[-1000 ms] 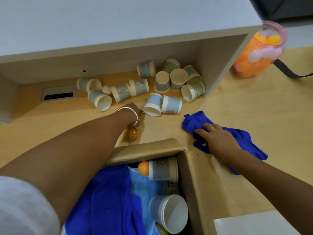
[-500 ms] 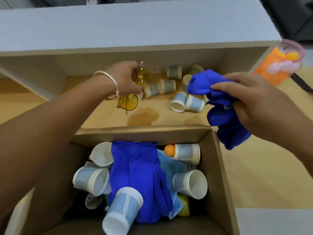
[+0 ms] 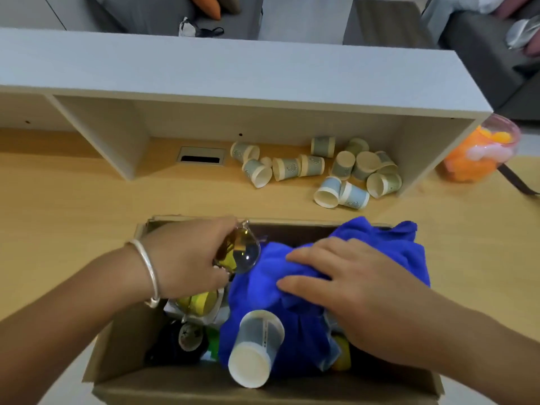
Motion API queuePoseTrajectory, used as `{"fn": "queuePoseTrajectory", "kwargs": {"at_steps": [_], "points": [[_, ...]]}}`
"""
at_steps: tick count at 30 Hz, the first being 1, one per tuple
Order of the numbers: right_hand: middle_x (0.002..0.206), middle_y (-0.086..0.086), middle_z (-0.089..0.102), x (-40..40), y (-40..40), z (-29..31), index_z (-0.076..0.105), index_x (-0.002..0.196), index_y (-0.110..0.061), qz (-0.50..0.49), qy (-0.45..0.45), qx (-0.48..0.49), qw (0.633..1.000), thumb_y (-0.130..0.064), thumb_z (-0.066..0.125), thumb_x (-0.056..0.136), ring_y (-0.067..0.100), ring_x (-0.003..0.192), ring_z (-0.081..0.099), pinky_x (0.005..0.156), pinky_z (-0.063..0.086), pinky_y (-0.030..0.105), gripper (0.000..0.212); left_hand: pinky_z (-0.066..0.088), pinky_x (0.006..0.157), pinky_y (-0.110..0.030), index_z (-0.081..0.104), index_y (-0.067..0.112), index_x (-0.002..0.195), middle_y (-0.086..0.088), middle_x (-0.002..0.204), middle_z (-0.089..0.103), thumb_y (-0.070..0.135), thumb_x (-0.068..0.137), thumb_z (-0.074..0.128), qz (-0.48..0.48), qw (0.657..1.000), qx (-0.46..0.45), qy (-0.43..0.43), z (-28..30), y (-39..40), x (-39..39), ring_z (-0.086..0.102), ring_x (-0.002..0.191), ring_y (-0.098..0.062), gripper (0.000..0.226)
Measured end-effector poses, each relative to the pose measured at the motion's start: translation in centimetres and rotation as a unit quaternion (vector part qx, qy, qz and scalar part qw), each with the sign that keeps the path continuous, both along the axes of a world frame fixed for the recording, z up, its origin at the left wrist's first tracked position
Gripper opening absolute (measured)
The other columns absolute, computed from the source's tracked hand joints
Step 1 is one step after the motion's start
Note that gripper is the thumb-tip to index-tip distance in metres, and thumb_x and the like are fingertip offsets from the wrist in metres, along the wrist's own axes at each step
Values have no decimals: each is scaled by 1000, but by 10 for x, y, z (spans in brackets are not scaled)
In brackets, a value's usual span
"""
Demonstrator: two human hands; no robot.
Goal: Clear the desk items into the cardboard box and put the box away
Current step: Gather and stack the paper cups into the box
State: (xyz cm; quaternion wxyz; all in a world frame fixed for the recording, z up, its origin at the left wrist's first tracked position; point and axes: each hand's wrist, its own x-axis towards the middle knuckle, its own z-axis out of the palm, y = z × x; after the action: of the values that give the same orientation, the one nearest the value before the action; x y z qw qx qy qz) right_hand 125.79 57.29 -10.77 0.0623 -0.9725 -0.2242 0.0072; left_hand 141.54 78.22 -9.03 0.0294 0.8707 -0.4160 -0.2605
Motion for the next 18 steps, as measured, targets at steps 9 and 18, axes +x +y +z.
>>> {"fn": "queuePoseTrajectory", "kwargs": {"at_steps": [9,18], "points": [[128,0,57,0,30,-39,52,127,-34,-30,57,-29,997,-18,75,64,21,108,58,76,55,34,69,44,65,-32,32,31,93,7,78,48,47,77,59,-36,997,59,-28,-48,26,-14,56,79,-18,35],[121,-6,60,-15,33,-64,55,122,-35,-108,83,1,991,-31,64,70,14,106,60,74,55,28,53,32,64,-32,37,27,106,3,101,62,48,84,53,-78,989,86,-92,-66,25,-23,40,76,-21,34]]}}
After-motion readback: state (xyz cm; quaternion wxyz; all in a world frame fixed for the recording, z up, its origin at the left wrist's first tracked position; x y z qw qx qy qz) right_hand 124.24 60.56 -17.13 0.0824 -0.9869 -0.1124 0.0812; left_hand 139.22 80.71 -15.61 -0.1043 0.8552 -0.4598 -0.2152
